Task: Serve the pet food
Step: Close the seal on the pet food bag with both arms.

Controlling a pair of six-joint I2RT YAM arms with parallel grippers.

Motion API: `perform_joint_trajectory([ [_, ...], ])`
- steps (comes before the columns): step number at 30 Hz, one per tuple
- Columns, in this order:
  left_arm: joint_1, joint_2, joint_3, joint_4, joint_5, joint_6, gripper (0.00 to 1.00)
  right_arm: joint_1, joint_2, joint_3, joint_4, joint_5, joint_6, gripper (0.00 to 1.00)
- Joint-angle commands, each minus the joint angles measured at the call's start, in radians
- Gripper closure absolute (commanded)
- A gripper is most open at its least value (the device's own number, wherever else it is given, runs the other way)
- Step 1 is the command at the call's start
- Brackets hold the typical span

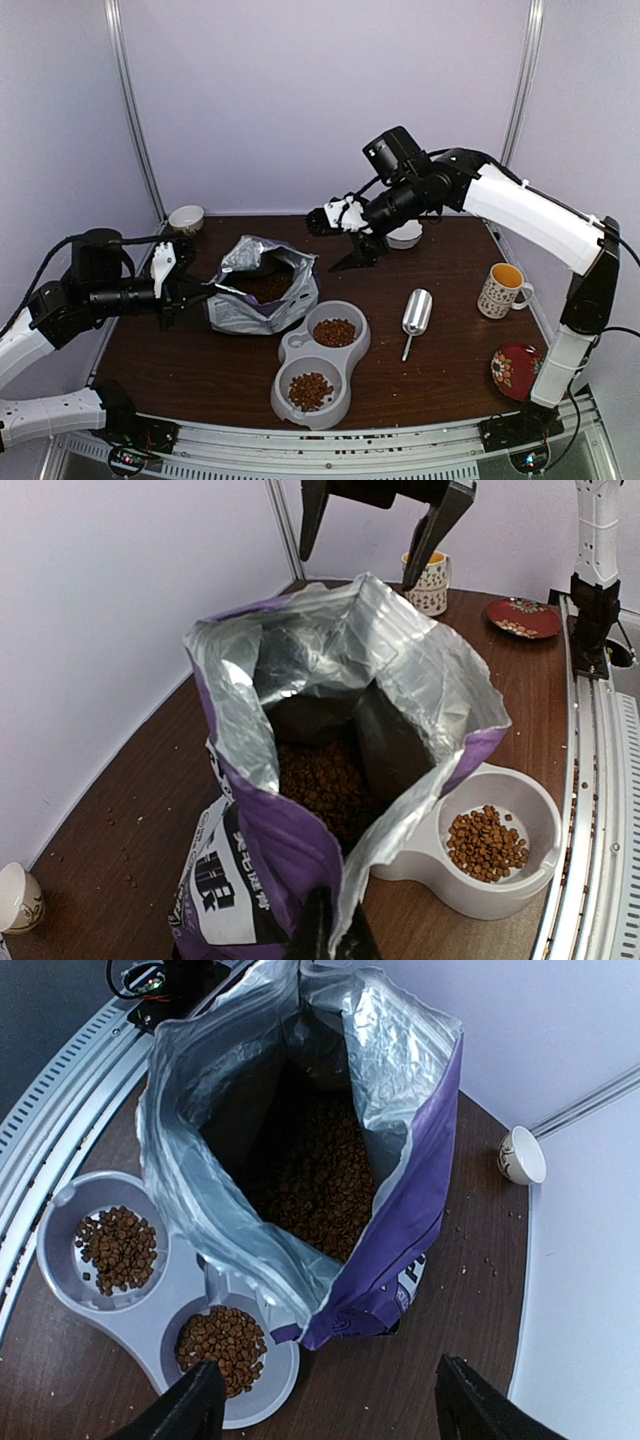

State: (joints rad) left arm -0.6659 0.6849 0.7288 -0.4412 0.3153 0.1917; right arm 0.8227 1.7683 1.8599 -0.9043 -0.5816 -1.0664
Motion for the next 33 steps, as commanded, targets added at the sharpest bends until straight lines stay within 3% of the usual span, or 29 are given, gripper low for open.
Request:
perform_joint_trajectory([
  [1, 0.003, 0.022, 0.009, 0.006, -0.008, 0.005, 1.0, 0.036, 0.005, -0.035, 0.107, -0.031, 0.034, 0.3],
  [4, 0.003, 0.023, 0.009, 0.006, -0.008, 0.005, 1.0, 0.048, 0.002, -0.074, 0.187, -0.025, 0.069, 0.39],
  [9, 0.003, 0.021, 0.009, 0.007, -0.007, 0.005, 1.0, 0.058, 0.008, -0.102, 0.23, -0.019, 0.081, 0.45],
  [17, 0.003, 0.024, 0.008, 0.007, -0.008, 0.006, 1.0, 0.069, 0.006, -0.142, 0.302, -0.025, 0.106, 0.68],
  [20, 0.003, 0.024, 0.008, 0.006, -0.009, 0.006, 1.0, 0.071, 0.007, -0.15, 0.317, -0.011, 0.11, 0.78],
  [24, 0.003, 0.025, 0.009, 0.005, -0.011, 0.006, 1.0, 0.07, -0.004, -0.176, 0.366, 0.001, 0.118, 0.99],
  [29, 0.003, 0.024, 0.037, -0.03, -0.046, 0.008, 1.0, 0.071, -0.039, -0.239, 0.474, 0.063, 0.142, 1.0],
  [33, 0.002, 0.009, 0.09, -0.117, -0.121, 0.03, 1.0, 0.065, -0.078, -0.301, 0.581, 0.196, 0.17, 1.0],
])
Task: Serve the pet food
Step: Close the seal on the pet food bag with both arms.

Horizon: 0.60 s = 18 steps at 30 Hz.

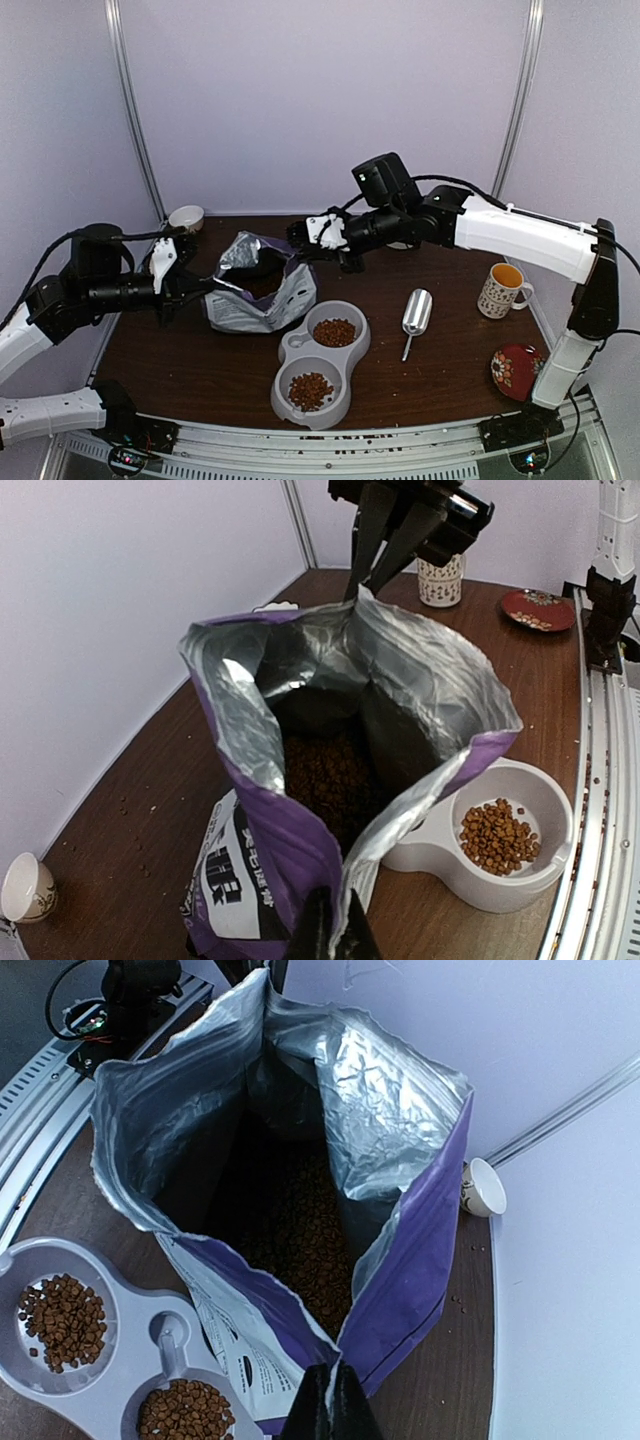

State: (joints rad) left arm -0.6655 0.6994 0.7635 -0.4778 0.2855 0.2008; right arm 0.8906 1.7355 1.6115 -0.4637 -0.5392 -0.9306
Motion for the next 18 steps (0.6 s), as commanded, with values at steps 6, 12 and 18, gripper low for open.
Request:
perform_joint_trajectory([
  [6, 0.003, -0.05, 0.129, -0.222, -0.297, 0.05, 1.0, -0.035, -0.105, -0.095, 0.181, 0.255, 0.094, 1.0],
  [12, 0.003, -0.086, 0.166, -0.296, -0.571, 0.069, 1.0, -0.082, -0.175, -0.2, 0.293, 0.308, 0.212, 1.0],
  [18, 0.003, -0.095, 0.152, -0.275, -0.502, 0.066, 1.0, -0.081, -0.165, -0.2, 0.279, 0.254, 0.26, 1.0],
])
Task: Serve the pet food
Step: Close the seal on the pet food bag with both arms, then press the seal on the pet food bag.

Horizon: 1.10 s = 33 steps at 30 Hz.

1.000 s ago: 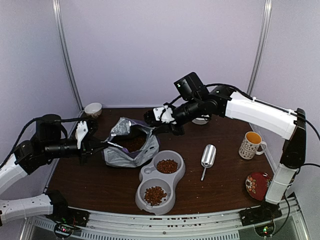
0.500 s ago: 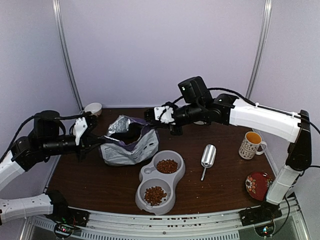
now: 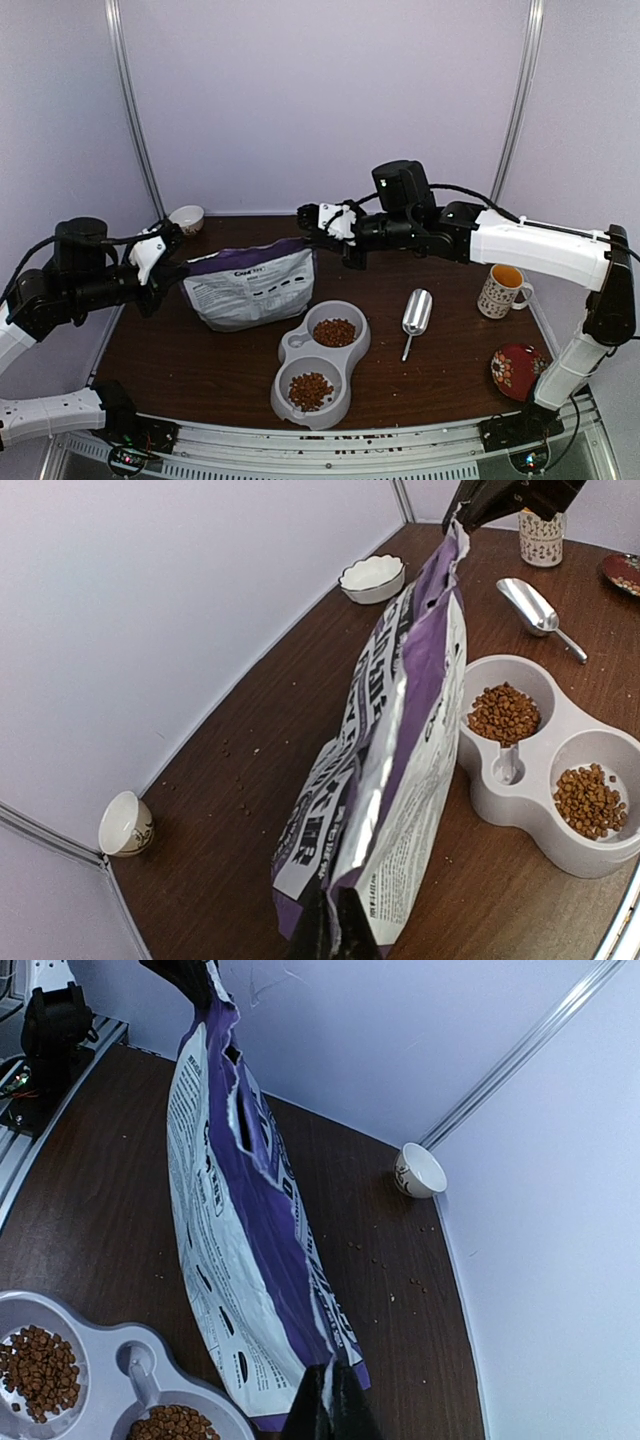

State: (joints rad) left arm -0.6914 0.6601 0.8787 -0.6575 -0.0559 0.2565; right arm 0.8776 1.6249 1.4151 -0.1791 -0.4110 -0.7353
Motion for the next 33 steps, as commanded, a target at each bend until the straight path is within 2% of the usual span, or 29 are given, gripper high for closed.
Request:
perform_joint_trajectory([
  [1, 0.029, -0.055, 0.036, -0.091, -0.138, 0.011, 1.0, -0.067, -0.054, -0.001, -0.01, 0.104, 0.07, 1.0],
  [5, 0.029, -0.054, 0.039, -0.081, -0.071, 0.013, 1.0, -0.051, -0.052, 0.031, -0.055, 0.023, 0.062, 1.0],
  [6, 0.029, -0.054, 0.041, -0.078, -0.043, 0.013, 1.0, -0.044, -0.049, 0.041, -0.069, 0.01, 0.058, 0.97],
  [11, 0.029, -0.046, 0.042, -0.063, 0.017, 0.006, 1.0, 0.004, -0.034, 0.086, -0.103, -0.014, 0.055, 0.37],
  [14, 0.029, -0.039, 0.042, -0.062, 0.036, 0.002, 1.0, 0.042, -0.023, 0.104, -0.102, -0.006, 0.055, 0.21],
  [16, 0.029, -0.039, 0.04, -0.06, 0.047, 0.001, 1.0, 0.06, -0.012, 0.118, -0.103, -0.001, 0.053, 0.15],
  [19, 0.029, -0.04, 0.042, -0.062, 0.054, 0.001, 1.0, 0.067, 0.011, 0.145, -0.115, -0.002, 0.056, 0.11],
  [25, 0.028, -0.042, 0.04, -0.06, 0.062, 0.004, 1.0, 0.068, 0.063, 0.198, -0.183, -0.002, 0.047, 0.11],
  [31, 0.029, -0.052, 0.036, -0.053, 0.061, 0.004, 1.0, 0.068, 0.117, 0.257, -0.272, -0.079, 0.048, 0.26],
  [32, 0.029, -0.054, 0.036, -0.053, 0.06, 0.004, 1.0, 0.069, 0.122, 0.262, -0.277, -0.085, 0.048, 0.3],
  [33, 0.029, -0.054, 0.036, -0.053, 0.062, 0.004, 1.0, 0.069, 0.126, 0.264, -0.277, -0.089, 0.049, 0.39],
])
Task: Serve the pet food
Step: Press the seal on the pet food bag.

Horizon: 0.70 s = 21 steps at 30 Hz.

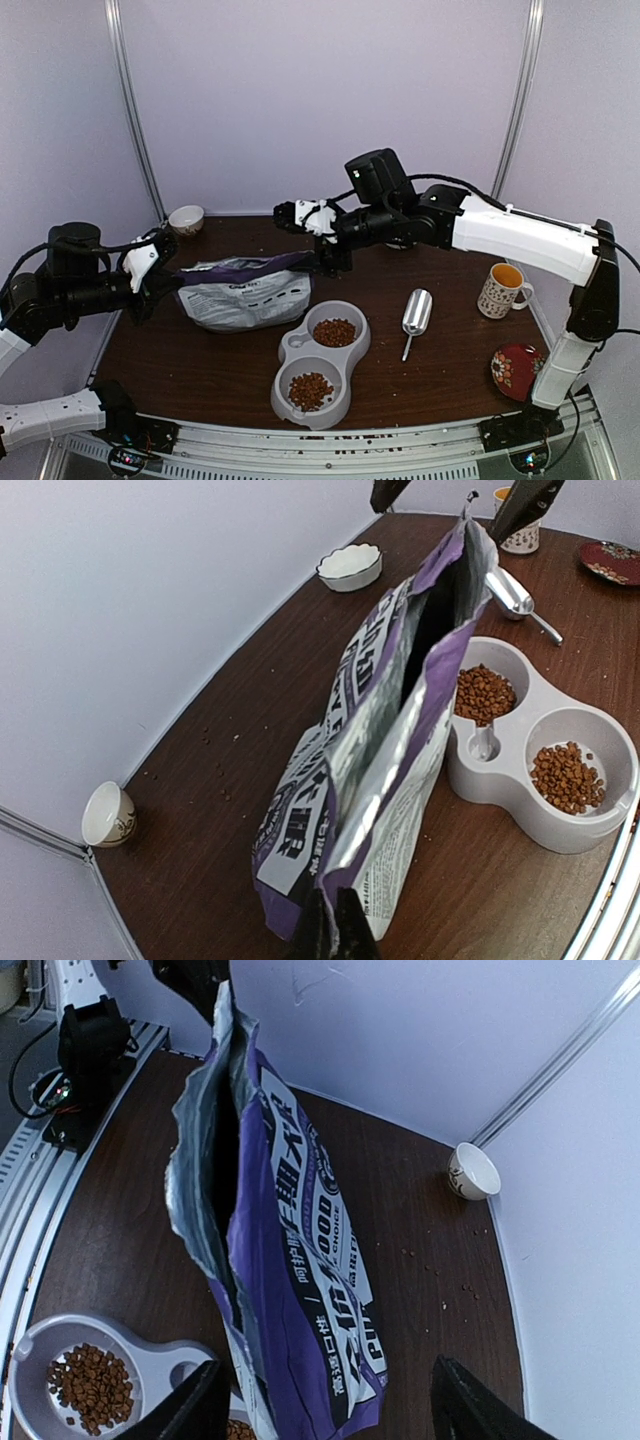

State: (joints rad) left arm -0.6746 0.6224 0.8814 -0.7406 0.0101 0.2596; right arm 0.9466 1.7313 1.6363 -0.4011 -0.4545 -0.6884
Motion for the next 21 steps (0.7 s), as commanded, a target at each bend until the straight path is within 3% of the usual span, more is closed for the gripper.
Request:
perform_joint_trajectory([
  [1, 0.012, -0.016, 0.032, 0.029, -0.005, 0.001, 1.0, -0.001, 0.021, 0.043, -0.054, -0.052, 0.002, 0.49],
  [2, 0.012, -0.016, 0.031, 0.03, -0.005, 0.001, 1.0, -0.001, 0.022, 0.043, -0.05, -0.058, 0.005, 0.64],
  [6, 0.012, -0.017, 0.032, 0.028, -0.004, 0.002, 1.0, -0.002, 0.025, 0.044, -0.042, -0.073, 0.008, 1.0],
  [12, 0.012, -0.027, 0.046, 0.004, 0.02, 0.011, 0.99, -0.002, -0.001, 0.011, 0.012, -0.067, 0.022, 1.0],
  [16, 0.012, -0.023, 0.076, -0.011, 0.075, 0.018, 0.62, 0.001, -0.027, -0.012, 0.069, -0.065, 0.039, 1.0],
  [20, 0.012, -0.014, 0.101, 0.009, 0.107, 0.003, 0.38, 0.007, -0.046, -0.041, 0.105, -0.064, 0.041, 1.0],
  [21, 0.012, -0.01, 0.102, 0.023, 0.114, -0.004, 0.23, 0.008, -0.049, -0.051, 0.115, -0.062, 0.041, 1.0],
])
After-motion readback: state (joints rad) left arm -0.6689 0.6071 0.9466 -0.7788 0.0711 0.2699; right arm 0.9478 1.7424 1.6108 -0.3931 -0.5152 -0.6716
